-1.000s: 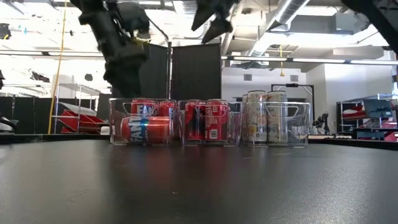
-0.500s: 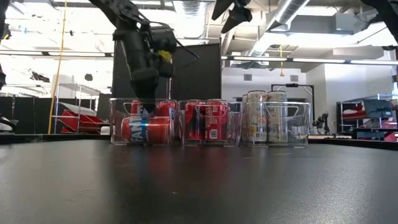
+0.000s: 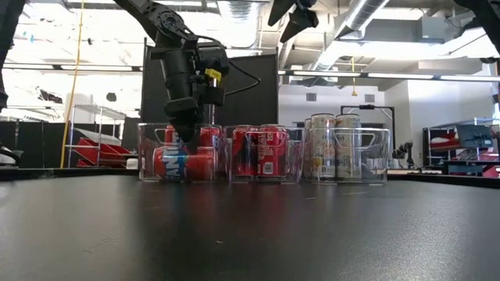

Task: Sort soda cans
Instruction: Put the red soda can into the left transparent bin

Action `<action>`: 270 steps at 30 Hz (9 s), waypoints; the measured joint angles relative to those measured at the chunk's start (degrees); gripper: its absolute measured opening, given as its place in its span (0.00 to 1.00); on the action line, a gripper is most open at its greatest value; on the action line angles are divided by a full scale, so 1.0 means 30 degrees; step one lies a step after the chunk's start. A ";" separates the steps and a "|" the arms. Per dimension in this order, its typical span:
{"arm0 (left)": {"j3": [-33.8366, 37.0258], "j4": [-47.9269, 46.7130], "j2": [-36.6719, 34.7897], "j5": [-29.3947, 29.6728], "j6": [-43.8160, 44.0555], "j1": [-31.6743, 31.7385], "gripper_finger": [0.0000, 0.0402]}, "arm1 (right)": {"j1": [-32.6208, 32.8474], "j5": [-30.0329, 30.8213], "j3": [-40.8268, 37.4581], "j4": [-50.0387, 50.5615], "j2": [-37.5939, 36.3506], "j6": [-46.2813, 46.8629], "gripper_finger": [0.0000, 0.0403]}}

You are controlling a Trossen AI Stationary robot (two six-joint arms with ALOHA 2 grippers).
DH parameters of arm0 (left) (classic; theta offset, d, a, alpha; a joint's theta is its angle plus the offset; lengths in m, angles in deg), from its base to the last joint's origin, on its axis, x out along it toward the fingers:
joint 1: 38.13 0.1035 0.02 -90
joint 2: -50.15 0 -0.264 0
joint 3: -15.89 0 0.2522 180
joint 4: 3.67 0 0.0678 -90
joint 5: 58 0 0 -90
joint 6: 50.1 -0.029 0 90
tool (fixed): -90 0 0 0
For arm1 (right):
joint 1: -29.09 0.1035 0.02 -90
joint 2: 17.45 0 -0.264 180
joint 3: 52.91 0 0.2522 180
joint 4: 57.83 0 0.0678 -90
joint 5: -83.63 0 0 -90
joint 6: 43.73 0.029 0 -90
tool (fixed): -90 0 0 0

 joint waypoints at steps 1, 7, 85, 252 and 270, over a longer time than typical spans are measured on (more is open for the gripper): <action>0.0001 -0.0126 0.0012 -0.0135 0.0331 0.0081 0.68 | 0.0000 0.0000 0.0000 0.0000 0.0000 0.0003 0.85; 0.0023 -0.0637 0.0017 -0.0816 0.1594 0.0508 0.82 | 0.0000 0.0000 0.0000 -0.0038 0.0000 -0.0005 0.85; -0.8499 -0.5905 0.2010 0.0487 -0.0234 0.1172 0.59 | 0.0427 0.0007 -0.0015 0.0466 0.0000 0.0521 0.85; -1.0322 -0.2737 -0.8417 -0.2471 0.8755 0.2064 0.75 | -0.0345 -0.2476 -0.8440 -1.1569 -0.4853 0.1056 0.90; -1.0322 0.2742 -1.0164 -0.3098 1.1812 0.1116 0.75 | -0.0182 -0.5935 -2.2294 -4.1716 -0.6540 1.0841 0.99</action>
